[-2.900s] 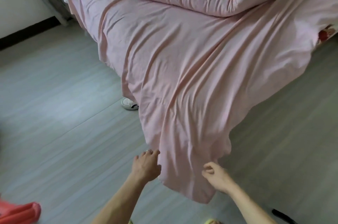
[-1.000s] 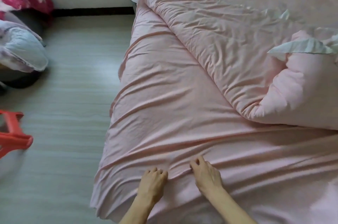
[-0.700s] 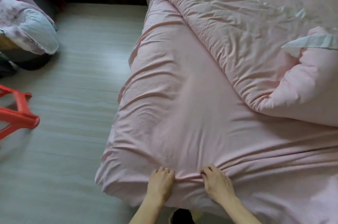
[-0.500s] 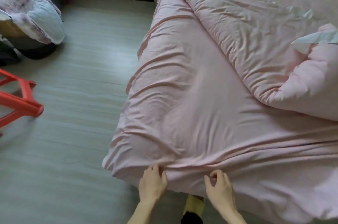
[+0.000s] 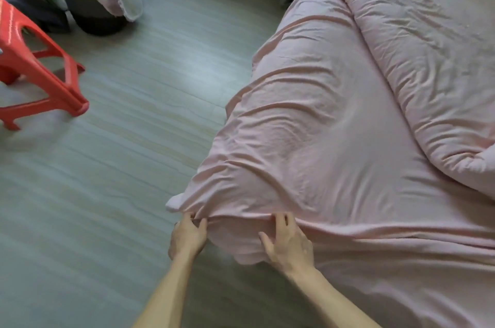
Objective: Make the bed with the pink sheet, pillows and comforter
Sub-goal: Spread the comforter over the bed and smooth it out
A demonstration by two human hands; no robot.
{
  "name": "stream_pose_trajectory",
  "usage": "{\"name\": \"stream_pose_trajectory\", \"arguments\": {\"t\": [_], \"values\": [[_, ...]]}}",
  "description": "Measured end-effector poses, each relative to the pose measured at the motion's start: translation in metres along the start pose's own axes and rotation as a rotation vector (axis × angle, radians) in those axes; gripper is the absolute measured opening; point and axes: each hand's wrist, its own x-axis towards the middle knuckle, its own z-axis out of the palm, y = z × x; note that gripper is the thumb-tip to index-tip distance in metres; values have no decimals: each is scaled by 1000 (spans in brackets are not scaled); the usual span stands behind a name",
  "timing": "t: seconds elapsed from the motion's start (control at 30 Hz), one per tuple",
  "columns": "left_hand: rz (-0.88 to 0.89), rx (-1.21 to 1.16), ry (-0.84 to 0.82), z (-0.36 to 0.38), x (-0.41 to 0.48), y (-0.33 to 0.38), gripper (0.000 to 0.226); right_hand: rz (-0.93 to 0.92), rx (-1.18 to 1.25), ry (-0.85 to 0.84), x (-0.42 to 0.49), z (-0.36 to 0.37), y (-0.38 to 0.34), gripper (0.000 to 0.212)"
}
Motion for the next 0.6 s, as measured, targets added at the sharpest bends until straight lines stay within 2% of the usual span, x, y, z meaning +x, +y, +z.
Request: {"name": "stream_pose_trajectory", "arguments": {"t": [0.1, 0.17, 0.2, 0.27, 0.3, 0.33, 0.43, 0.53, 0.6], "values": [[104, 99, 24, -4, 5, -12, 22, -53, -141, -35, 14, 7, -3, 52], [178, 197, 90, -11, 10, -11, 19, -100, -223, -7, 28, 11, -2, 34], [269, 273, 145, -15, 12, -13, 21, -141, -260, 1, 34, 10, -3, 25], [485, 363, 258, -22, 15, -32, 11, -216, -325, -29, 38, 8, -4, 19], [552, 403, 252, -23, 16, -48, 2, -232, -312, -61, 37, 5, -6, 17], [568, 439, 248, -22, 11, -70, 6, -250, -285, -121, 27, 4, -8, 14], [531, 525, 199, -15, -9, -99, 16, -262, -263, -166, 12, -2, -3, 13], [512, 583, 182, -8, -17, -86, 36, -242, -303, -226, 14, -9, -4, 20], [518, 591, 203, -7, -19, -82, 36, -273, -248, -247, 14, -11, -4, 20]]}}
